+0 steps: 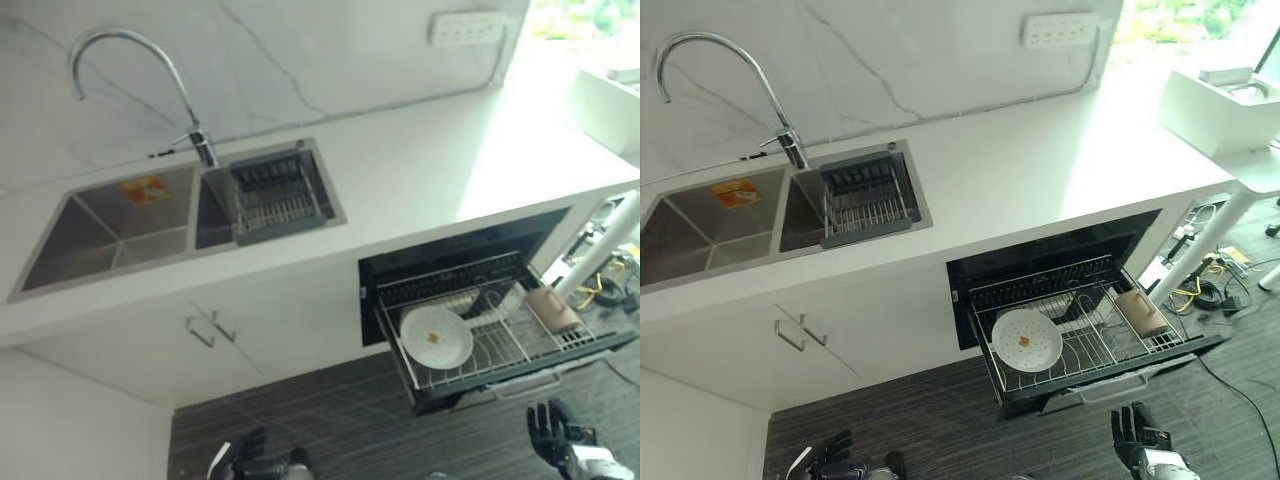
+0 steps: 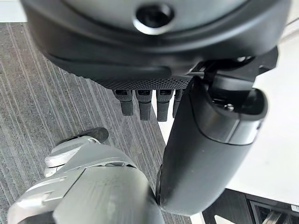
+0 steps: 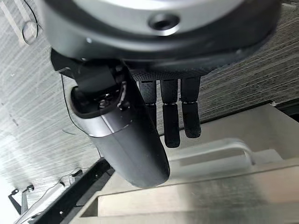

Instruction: Place the dishes in the dishwasher.

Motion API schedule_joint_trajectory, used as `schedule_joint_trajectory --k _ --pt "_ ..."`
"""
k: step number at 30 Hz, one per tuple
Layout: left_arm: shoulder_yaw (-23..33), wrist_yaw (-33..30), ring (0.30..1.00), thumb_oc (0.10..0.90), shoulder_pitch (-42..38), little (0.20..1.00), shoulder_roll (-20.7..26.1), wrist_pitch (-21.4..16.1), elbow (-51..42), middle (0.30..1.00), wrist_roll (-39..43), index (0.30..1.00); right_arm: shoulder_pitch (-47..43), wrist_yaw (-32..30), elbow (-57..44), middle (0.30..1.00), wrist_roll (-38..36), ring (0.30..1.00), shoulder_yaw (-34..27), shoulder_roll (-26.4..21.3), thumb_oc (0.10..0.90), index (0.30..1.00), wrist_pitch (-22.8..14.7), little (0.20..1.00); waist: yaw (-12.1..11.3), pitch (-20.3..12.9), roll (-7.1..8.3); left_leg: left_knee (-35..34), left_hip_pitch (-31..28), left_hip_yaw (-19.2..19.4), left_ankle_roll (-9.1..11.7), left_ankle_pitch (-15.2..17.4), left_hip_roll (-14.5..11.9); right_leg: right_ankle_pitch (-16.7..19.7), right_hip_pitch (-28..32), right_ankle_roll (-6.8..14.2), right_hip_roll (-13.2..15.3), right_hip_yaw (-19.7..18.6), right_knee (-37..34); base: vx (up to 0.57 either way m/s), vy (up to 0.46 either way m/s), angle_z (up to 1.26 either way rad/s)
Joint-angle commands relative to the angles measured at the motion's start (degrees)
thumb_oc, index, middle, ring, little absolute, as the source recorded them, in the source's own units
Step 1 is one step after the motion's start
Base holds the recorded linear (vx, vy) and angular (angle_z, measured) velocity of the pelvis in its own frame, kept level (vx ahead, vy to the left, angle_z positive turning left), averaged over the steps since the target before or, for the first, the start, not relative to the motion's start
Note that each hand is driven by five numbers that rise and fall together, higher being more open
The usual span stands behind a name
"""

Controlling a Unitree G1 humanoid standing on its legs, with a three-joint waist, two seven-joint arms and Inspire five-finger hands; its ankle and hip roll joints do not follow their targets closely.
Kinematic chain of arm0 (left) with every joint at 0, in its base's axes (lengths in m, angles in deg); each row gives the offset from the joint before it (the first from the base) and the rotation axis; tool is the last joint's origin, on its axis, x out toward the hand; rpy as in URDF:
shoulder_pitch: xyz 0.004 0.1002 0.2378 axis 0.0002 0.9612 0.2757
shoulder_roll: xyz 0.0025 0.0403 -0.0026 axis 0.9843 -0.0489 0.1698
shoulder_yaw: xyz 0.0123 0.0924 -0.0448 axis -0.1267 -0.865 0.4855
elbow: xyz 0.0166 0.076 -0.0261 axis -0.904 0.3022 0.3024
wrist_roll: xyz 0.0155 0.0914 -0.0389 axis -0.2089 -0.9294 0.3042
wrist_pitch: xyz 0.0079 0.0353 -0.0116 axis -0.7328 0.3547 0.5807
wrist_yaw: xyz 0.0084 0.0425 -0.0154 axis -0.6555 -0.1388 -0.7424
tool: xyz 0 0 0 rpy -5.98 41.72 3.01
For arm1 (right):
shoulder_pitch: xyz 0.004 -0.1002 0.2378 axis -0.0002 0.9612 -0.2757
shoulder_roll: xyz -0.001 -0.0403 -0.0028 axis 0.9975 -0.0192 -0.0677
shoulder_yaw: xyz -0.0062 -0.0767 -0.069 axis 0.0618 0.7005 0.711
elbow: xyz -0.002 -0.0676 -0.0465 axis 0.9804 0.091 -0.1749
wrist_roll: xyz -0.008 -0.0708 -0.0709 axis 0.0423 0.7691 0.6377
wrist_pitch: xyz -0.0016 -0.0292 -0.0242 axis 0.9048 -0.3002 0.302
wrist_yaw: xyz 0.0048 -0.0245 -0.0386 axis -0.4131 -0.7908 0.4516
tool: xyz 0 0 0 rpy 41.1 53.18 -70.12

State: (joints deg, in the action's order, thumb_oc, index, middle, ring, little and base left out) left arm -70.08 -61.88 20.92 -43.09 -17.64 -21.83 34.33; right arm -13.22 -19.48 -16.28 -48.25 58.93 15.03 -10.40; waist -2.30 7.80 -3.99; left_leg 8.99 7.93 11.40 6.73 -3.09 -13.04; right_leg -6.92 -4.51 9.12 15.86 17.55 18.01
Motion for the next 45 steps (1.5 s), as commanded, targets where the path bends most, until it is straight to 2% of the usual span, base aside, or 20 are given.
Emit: schedule_joint_trajectory --k 1,5,13,14,18,20,24,26,27,29,31,34,37,38,39,40,41,42,43,45 --pt "-0.5 -0.4 0.9 0.8 -2.8 0.9 3.0 -1.8 -1.8 0.9 0.2 0.9 -3.0 0.4 -1.0 0.3 -0.3 0.3 -3.5 -3.4 0.4 0.3 -1.1 0.3 -0.9 2.7 0.88 8.2 -1.6 -0.6 3.0 9.3 -2.1 -0.7 0.4 -0.7 -1.0 0.7 -0.8 0.05 -0.003 0.2" --pt "-0.9 -0.9 0.9 0.8 -2.3 0.9 3.2 -1.6 -1.8 0.9 0.9 0.9 -4.3 0.5 -1.0 0.3 0.5 0.3 -2.7 -4.3 0.4 0.3 -0.3 0.3 -2.4 3.3 0.47 8.2 -1.0 -1.8 2.6 9.2 -0.8 -0.6 1.2 -0.5 0.1 2.0 -0.8 0.05 0.015 0.21" --pt "-0.7 -1.6 0.9 0.8 -1.9 0.9 3.8 -1.4 -1.4 0.9 2.7 0.9 -9.3 -1.0 -1.4 0.3 0.5 0.3 0.7 -6.6 0.4 0.3 -2.1 0.3 -7.4 4.9 -0.29 8.2 1.4 -5.7 1.6 9.2 3.6 0.0 2.9 0.2 2.7 5.9 -0.8 0.07 0.016 0.38" --pt "-0.7 -1.8 0.9 0.8 -1.6 0.9 3.9 -1.5 -1.2 0.9 3.1 0.9 -11.0 -0.9 -1.1 0.3 -0.6 0.3 1.4 -7.8 0.4 0.3 -2.6 0.3 -9.4 5.3 -0.54 8.2 1.9 -7.2 1.4 9.5 4.9 -0.2 3.6 0.6 3.5 7.2 -0.8 0.09 -0.002 0.6" --pt "-1.0 -2.2 0.9 0.8 -1.5 0.9 4.3 -1.7 -1.6 0.9 3.7 0.9 -13.4 -0.7 -1.3 0.3 -1.6 0.3 2.2 -9.9 0.4 0.3 -3.6 0.3 -11.9 6.1 -1.14 8.2 3.6 -9.2 1.0 9.1 6.6 0.5 3.5 1.2 5.0 9.4 -0.8 0.05 -0.005 0.49" --pt "-1.2 -2.2 0.9 0.8 -2.3 0.9 5.3 -2.5 -1.4 0.9 4.7 0.9 -18.5 -1.0 -1.9 0.3 -2.1 0.3 3.3 -12.8 0.4 0.3 -5.4 0.3 -14.1 7.9 -1.71 8.2 6.1 -10.9 0.5 8.4 8.4 1.4 2.6 1.9 6.3 11.3 -0.8 -0.02 -0.02 0.68" --pt "-1.4 -3.0 0.9 0.8 -3.3 0.9 6.6 -3.0 -2.0 0.9 6.5 0.9 -25.1 0.2 -1.6 0.3 -3.7 0.3 5.2 -16.2 0.4 0.3 -7.2 0.3 -16.0 10.1 -2.44 8.2 8.7 -12.4 -0.1 7.7 9.8 2.7 1.1 2.5 7.6 12.6 -0.8 -0.03 -0.012 0.42" --pt "-1.5 -3.4 0.9 0.8 -3.6 0.9 7.5 -3.2 -2.9 0.9 8.2 0.9 -29.5 0.9 -1.1 0.3 -4.6 0.3 6.5 -18.3 0.4 0.3 -9.0 0.3 -16.7 11.3 -3.06 8.2 10.2 -12.6 -0.4 7.4 10.2 3.4 0.0 2.6 8.2 12.9 -0.8 0.02 -0.047 0.35" --pt "-1.2 -3.5 0.9 0.8 -3.7 0.9 8.1 -3.1 -3.4 0.9 9.2 0.9 -33.1 2.3 -1.0 0.3 -5.7 0.3 7.4 -20.1 0.4 0.3 -11.2 0.3 -17.1 11.8 -3.18 8.2 10.9 -12.9 -0.1 8.5 10.3 2.6 -0.4 3.3 8.4 12.0 -0.8 -0.02 -0.028 0.4" --pt "-1.1 -3.3 0.9 0.8 -3.6 0.9 8.4 -3.2 -3.7 0.9 9.4 0.9 -35.3 2.6 -1.2 0.3 -5.3 0.3 8.1 -20.9 0.4 0.3 -12.7 0.3 -17.6 12.3 -3.63 8.2 12.1 -12.5 -0.5 7.3 10.5 4.1 -1.4 2.7 8.9 13.1 -0.8 -0.01 -0.002 0.24" --pt "-0.9 -3.1 0.9 0.8 -3.5 0.9 8.6 -3.3 -3.6 0.9 9.6 0.9 -37.6 3.2 -1.4 0.3 -3.1 0.3 9.2 -21.5 0.4 0.3 -14.2 0.3 -17.7 12.1 -3.44 8.2 12.2 -12.7 -0.2 8.6 10.5 3.0 -1.4 3.5 8.9 12.1 -0.8 0.1 -0.011 0.05" --pt "-0.2 -2.4 0.9 0.8 -3.2 0.9 8.8 -3.5 -4.9 0.9 10.8 0.9 -40.9 3.9 -1.8 0.3 -0.7 0.3 10.7 -23.2 0.4 0.3 -17.1 0.3 -17.5 12.0 -3.26 8.2 13.2 -11.5 -0.1 8.6 9.8 3.8 -2.6 3.9 9.5 12.1 -0.8 -0.01 0.068 -0.05" --pt "0.1 -2.0 0.9 0.8 -2.8 0.9 9.4 -3.0 -6.9 0.9 11.0 0.9 -39.5 5.3 -2.4 0.3 1.9 0.3 9.6 -23.3 0.4 0.3 -16.7 0.3 -17.0 11.6 -2.86 8.2 13.2 -10.7 -0.1 8.4 9.2 4.7 -3.1 4.1 9.8 12.2 -0.8 -0.07 0.015 -0.03" --pt "0.3 -1.9 0.9 0.8 -2.6 0.9 9.6 -3.1 -7.3 0.9 11.2 0.9 -38.9 5.9 -2.4 0.3 3.4 0.3 9.5 -23.2 0.4 0.3 -16.4 0.3 -17.1 11.8 -2.86 8.2 13.5 -10.0 -0.3 7.4 8.9 5.9 -3.5 3.5 10.0 13.2 -0.8 -0.19 0.011 -0.07" --pt "0.5 -1.7 0.9 0.8 -2.4 0.9 9.8 -3.3 -7.8 0.9 11.5 0.9 -38.0 7.9 -2.9 0.333 6.9 0.333 9.6 -23.0 0.422 0.333 -16.0 0.333 -16.8 11.6 -2.46 8.2 13.3 -9.6 -0.2 7.4 8.4 6.0 -3.7 3.7 9.8 13.0 -0.8 -0.2 -0.015 -0.1" --pt "1.1 -1.8 0.9 0.8 -2.5 0.9 9.8 -3.4 -8.5 0.9 11.6 0.9 -36.5 10.5 -4.3 0.9 13.1 0.9 10.4 -22.0 0.8 0.9 -15.9 0.9 -16.2 11.6 -1.88 8.2 12.9 -9.1 -0.1 7.7 7.7 6.1 -3.9 3.7 9.4 12.6 -0.8 -0.03 -0.082 -0.13" --pt "1.3 -1.7 0.9 0.8 -2.7 0.9 9.8 -3.5 -8.8 0.9 11.8 0.9 -35.8 11.3 -5.1 0.9 16.9 0.9 10.9 -21.5 0.8 0.9 -16.3 0.9 -15.8 11.2 -1.37 8.2 12.2 -9.3 0.2 8.9 7.4 5.0 -3.5 4.4 9.0 11.4 -0.8 -0.1 -0.044 -0.14" --pt "1.8 -1.7 0.9 0.8 -2.8 0.9 9.9 -3.2 -9.3 0.9 11.9 0.9 -34.5 12.0 -6.6 0.9 22.6 0.9 12.3 -20.7 0.8 0.9 -17.0 0.9 -15.5 11.5 -1.1 8.2 12.4 -8.6 -0.1 7.7 7.1 6.3 -4.1 3.7 9.0 12.1 -0.8 -0.07 -0.026 -0.1" --pt "2.0 -1.9 0.9 0.8 -2.9 0.9 9.9 -3.0 -9.5 0.9 11.8 0.9 -33.9 12.1 -7.2 0.9 25.6 0.9 12.7 -20.4 0.8 0.9 -17.1 0.9 -15.2 11.4 -0.84 8.2 12.3 -8.3 -0.1 7.7 6.8 6.3 -4.1 3.7 8.9 11.9 -0.8 -0.18 0.004 -0.21" --pt "2.9 -2.0 0.9 0.8 -3.4 0.9 9.8 -3.5 -10.5 0.9 12.4 0.9 -30.0 12.5 -10.7 0.9 32.8 0.9 15.7 -17.9 0.8 0.9 -20.0 0.9 -13.6 11.4 0.43 8.2 11.2 -7.4 0.0 8.0 5.6 6.3 -4.2 3.7 8.0 10.8 -0.8 -0.11 -0.031 -0.25"
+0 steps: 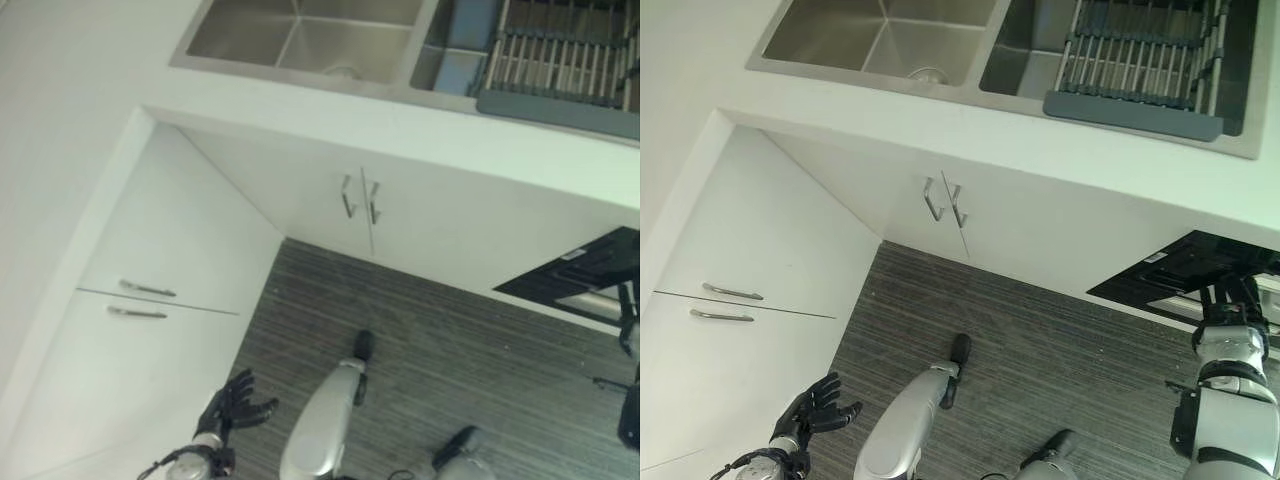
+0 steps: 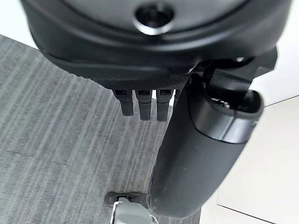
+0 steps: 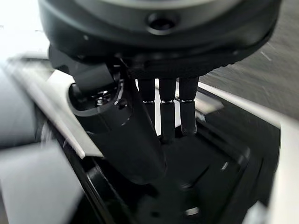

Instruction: Place the dishes in the dishwasher.

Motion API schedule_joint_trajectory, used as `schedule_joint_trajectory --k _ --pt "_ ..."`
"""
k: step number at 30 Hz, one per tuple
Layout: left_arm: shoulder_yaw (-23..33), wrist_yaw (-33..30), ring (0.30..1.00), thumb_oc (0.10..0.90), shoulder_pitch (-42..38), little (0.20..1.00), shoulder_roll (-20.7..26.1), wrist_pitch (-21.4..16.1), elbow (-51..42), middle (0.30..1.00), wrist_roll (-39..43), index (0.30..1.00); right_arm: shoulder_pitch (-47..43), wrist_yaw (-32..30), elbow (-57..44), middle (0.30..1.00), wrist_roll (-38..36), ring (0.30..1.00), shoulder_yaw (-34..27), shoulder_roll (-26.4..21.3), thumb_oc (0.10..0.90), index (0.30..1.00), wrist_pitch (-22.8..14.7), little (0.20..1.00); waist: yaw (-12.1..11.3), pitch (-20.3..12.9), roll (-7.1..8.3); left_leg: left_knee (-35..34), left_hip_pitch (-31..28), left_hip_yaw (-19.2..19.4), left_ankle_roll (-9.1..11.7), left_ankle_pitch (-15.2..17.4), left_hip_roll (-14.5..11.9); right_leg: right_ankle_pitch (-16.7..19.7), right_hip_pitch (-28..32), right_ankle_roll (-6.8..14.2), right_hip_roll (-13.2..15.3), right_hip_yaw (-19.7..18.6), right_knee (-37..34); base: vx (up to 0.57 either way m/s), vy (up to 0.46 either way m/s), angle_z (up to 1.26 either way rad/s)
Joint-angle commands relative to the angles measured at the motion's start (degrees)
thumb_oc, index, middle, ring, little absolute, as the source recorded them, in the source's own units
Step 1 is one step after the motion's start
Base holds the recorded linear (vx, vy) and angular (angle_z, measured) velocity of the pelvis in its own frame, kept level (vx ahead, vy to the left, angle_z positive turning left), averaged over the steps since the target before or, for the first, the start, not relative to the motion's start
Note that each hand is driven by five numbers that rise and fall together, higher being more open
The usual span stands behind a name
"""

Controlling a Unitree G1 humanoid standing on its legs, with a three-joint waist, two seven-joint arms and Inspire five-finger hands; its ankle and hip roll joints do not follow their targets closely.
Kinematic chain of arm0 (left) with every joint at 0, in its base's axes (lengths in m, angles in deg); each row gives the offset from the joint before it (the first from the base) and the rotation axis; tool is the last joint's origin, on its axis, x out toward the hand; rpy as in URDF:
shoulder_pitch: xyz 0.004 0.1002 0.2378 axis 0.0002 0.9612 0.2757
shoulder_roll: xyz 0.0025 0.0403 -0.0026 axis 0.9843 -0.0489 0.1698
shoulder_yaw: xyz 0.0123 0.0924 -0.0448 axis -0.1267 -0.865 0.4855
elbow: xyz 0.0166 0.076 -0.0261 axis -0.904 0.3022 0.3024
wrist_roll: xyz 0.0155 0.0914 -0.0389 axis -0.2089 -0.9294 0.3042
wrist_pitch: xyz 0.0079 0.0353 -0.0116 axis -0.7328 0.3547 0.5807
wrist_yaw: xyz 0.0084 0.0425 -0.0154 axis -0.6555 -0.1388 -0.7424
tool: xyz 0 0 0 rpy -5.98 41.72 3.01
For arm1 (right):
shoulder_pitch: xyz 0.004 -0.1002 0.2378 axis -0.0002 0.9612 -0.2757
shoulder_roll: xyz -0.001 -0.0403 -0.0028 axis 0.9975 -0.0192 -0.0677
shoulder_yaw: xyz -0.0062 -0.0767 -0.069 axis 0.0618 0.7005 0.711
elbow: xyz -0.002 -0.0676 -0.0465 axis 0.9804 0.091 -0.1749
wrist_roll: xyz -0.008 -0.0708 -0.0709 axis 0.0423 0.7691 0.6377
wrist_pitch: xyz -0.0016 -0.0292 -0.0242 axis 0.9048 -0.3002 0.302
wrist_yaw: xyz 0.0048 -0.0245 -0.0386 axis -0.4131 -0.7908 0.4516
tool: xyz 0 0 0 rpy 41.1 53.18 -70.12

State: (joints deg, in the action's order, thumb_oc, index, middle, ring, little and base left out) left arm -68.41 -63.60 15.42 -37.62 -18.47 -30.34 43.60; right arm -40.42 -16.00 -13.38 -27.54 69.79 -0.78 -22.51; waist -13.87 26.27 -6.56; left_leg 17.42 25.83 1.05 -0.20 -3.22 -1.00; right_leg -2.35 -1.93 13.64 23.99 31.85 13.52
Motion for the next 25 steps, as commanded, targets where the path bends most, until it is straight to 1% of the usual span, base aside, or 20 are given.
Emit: schedule_joint_trajectory --k 1,2,4,7,8,11,13,14,15,16,17,19,21,22,23,25 --pt "1.9 0.0 0.9 0.8 1.9 0.9 4.2 -2.2 -3.1 0.9 3.7 0.9 0.0 9.0 -16.2 0.9 14.0 0.9 5.1 -0.3 0.8 0.9 -9.5 0.9 -1.2 -7.1 3.49 -0.2 -7.6 3.6 6.9 8.4 -7.0 1.8 -6.6 -0.9 -0.5 -4.1 3.7 -0.13 -0.028 -0.5" --pt "2.3 0.5 0.9 0.8 1.5 0.9 4.0 -2.1 -4.1 0.9 5.6 0.9 4.2 8.0 -19.1 0.9 19.2 0.9 6.2 3.0 0.8 0.9 -13.1 0.9 0.3 -7.2 4.37 -0.2 -9.0 4.7 6.9 8.9 -8.1 1.6 -6.4 -0.9 -1.1 -5.2 3.7 -0.1 -0.016 -0.65" --pt "2.6 0.4 0.9 0.8 0.8 0.9 3.7 -1.8 -4.5 0.9 6.0 0.9 7.1 6.3 -21.3 0.9 24.3 0.9 8.4 5.6 0.8 0.9 -15.6 0.9 1.6 -7.5 5.04 -0.2 -10.2 5.9 6.9 9.3 -9.0 1.2 -6.2 -0.9 -1.9 -6.2 3.7 -0.08 -0.003 -0.66" --pt "2.6 -0.6 0.9 0.8 -0.7 0.9 3.2 -1.0 -5.2 0.9 5.0 0.9 11.1 4.5 -23.9 0.9 29.5 0.9 12.0 9.3 0.8 0.9 -17.0 0.9 3.7 -8.3 5.91 -0.2 -12.3 7.3 7.0 9.6 -10.6 0.1 -5.8 -1.1 -3.3 -8.1 3.7 -0.04 -0.004 -0.38" --pt "2.6 -0.8 0.9 0.8 -0.9 0.9 3.1 -0.8 -5.2 0.9 4.5 0.9 12.0 4.1 -24.3 0.9 29.9 0.9 12.4 10.0 0.8 0.9 -17.2 0.9 4.1 -8.5 6.06 -0.2 -12.7 7.6 7.0 9.7 -10.9 -0.1 -5.7 -1.1 -3.6 -8.4 3.7 -0.02 0.006 -0.36" --pt "2.2 -1.6 0.9 0.8 -2.4 0.9 2.3 -0.1 -3.3 0.9 2.0 0.9 16.6 6.2 -23.7 0.9 29.2 0.9 12.4 13.5 0.8 0.9 -18.3 0.9 6.3 -9.6 6.61 -0.2 -15.0 8.9 7.0 10.2 -11.8 -0.9 -4.9 -1.7 -4.7 -10.0 3.7 0.02 0.03 -0.4" --pt "2.2 -2.0 0.9 0.8 -3.0 0.9 1.5 0.5 -1.9 0.9 1.0 0.9 19.0 7.5 -23.8 0.9 28.9 0.9 12.2 14.9 0.8 0.9 -17.4 0.9 7.6 -10.3 6.84 -0.2 -16.2 9.6 7.1 10.5 -12.2 -1.4 -4.5 -2.0 -5.2 -10.9 3.7 0.07 0.04 -0.33" --pt "2.6 -2.0 0.9 0.8 -3.4 0.9 1.0 1.4 -0.4 0.9 0.0 0.9 21.3 8.6 -23.5 0.9 30.1 0.9 12.1 16.1 0.8 0.9 -16.6 0.9 8.7 -11.0 7.03 -0.2 -17.2 10.0 7.2 10.6 -12.6 -1.9 -4.1 -2.3 -5.7 -11.7 3.7 0.07 0.049 -0.29" --pt "2.7 -1.8 0.9 0.8 -3.8 0.9 0.7 1.7 0.7 0.9 -0.4 0.9 22.4 9.7 -23.2 0.9 29.2 0.9 12.1 16.5 0.8 0.9 -15.7 0.9 9.3 -11.3 7.06 -0.2 -17.6 10.2 7.3 10.7 -12.8 -2.2 -4.0 -2.4 -5.9 -12.1 3.7 0.09 0.078 -0.41" --pt "3.0 -2.0 0.9 0.8 -5.2 0.9 -0.6 2.6 4.5 0.9 -2.6 0.9 25.4 13.2 -20.5 0.9 30.0 0.9 12.0 18.6 0.8 0.9 -14.8 0.9 10.9 -12.2 7.18 -0.2 -18.9 10.6 7.5 11.0 -13.3 -2.9 -3.4 -2.8 -6.7 -13.3 3.7 0.1 0.082 -0.58" --pt "3.1 -2.6 0.9 0.8 -6.4 0.9 -1.4 4.3 8.0 0.9 -3.5 0.9 27.3 15.6 -18.0 0.9 29.7 0.9 12.3 20.1 0.8 0.9 -13.0 0.9 12.0 -13.0 7.34 -0.2 -19.9 10.9 7.6 11.2 -13.5 -3.5 -2.8 -3.1 -7.2 -13.9 3.7 0.12 0.074 -0.56" --pt "3.4 -2.7 0.9 0.8 -7.4 0.9 -2.1 5.1 11.0 0.9 -3.7 0.9 28.7 18.1 -15.0 0.9 30.8 0.9 12.8 21.2 0.8 0.9 -12.0 0.9 12.8 -13.9 7.5 -0.2 -20.7 11.3 7.7 11.4 -13.8 -4.0 -2.2 -3.4 -7.5 -14.3 3.7 0.09 0.031 -0.23" --pt "3.6 -1.9 0.9 0.8 -7.9 0.9 -2.6 5.1 13.5 0.9 -4.3 0.9 29.8 20.5 -11.6 0.9 31.7 0.9 13.6 22.3 0.8 0.9 -10.5 0.9 13.2 -14.7 7.62 -0.2 -21.5 11.4 7.8 11.7 -14.0 -4.5 -1.6 -3.7 -7.9 -14.6 3.7 0.07 0.009 -0.14" --pt "3.5 -1.6 0.9 0.8 -8.2 0.9 -3.0 5.1 14.7 0.9 -5.0 0.9 30.2 21.0 -9.7 0.9 32.1 0.9 13.9 22.8 0.8 0.9 -10.6 0.9 13.4 -15.4 7.74 -0.2 -21.4 11.4 7.8 11.5 -14.1 -4.5 -1.8 -3.9 -8.0 -14.6 3.7 0.11 -0.001 -0.2" --pt "3.6 -0.7 0.9 0.8 -8.0 0.9 -3.3 5.5 16.4 0.9 -5.3 0.9 31.0 21.7 -7.1 0.9 32.6 0.9 14.1 23.5 0.8 0.9 -9.9 0.9 13.6 -16.4 7.89 -0.2 -22.1 11.5 8.0 11.6 -14.4 -4.9 -1.2 -4.0 -8.4 -14.7 3.7 0.14 0.001 -0.1" --pt "4.3 0.1 0.9 0.8 -7.4 0.9 -3.4 5.8 18.5 0.9 -6.0 0.9 32.0 22.2 -5.1 0.9 34.0 0.9 14.2 24.3 0.8 0.9 -9.2 0.9 13.8 -17.3 7.96 -0.2 -22.8 11.5 8.1 11.8 -14.6 -5.4 -0.6 -4.2 -8.8 -15.0 3.7 0.13 0.007 -0.05"
